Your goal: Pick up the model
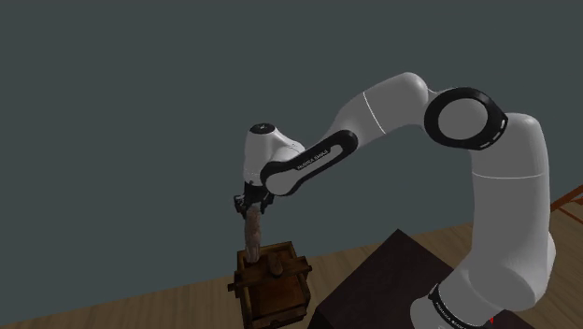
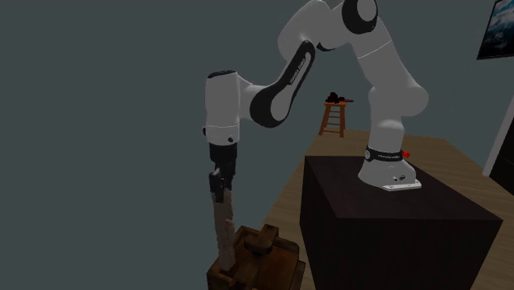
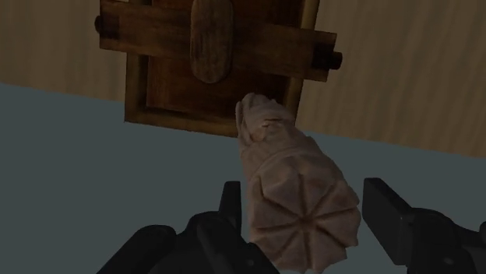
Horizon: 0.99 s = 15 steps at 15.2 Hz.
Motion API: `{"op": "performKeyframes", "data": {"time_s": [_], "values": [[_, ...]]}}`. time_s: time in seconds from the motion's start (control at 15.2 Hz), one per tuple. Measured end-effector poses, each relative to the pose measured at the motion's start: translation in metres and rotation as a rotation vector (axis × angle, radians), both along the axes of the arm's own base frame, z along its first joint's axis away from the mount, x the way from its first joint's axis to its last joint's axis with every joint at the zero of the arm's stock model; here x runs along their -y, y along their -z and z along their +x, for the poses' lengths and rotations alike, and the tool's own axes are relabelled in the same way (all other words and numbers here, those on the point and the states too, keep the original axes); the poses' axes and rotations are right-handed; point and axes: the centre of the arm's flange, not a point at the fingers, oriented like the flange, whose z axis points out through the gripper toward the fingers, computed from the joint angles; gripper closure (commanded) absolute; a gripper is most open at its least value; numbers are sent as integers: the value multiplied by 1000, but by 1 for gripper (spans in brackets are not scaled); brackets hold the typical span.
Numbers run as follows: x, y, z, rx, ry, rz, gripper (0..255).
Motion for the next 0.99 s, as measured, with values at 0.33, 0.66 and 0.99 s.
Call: {"op": "performKeyframes", "data": {"time_s": [0.33, 0.66, 0.99], "values": [[10, 3, -8, -44, -154, -11, 255], [21, -9, -14, -114, -304, -49, 255], [17, -35, -13, -104, -332, -34, 255]]}}
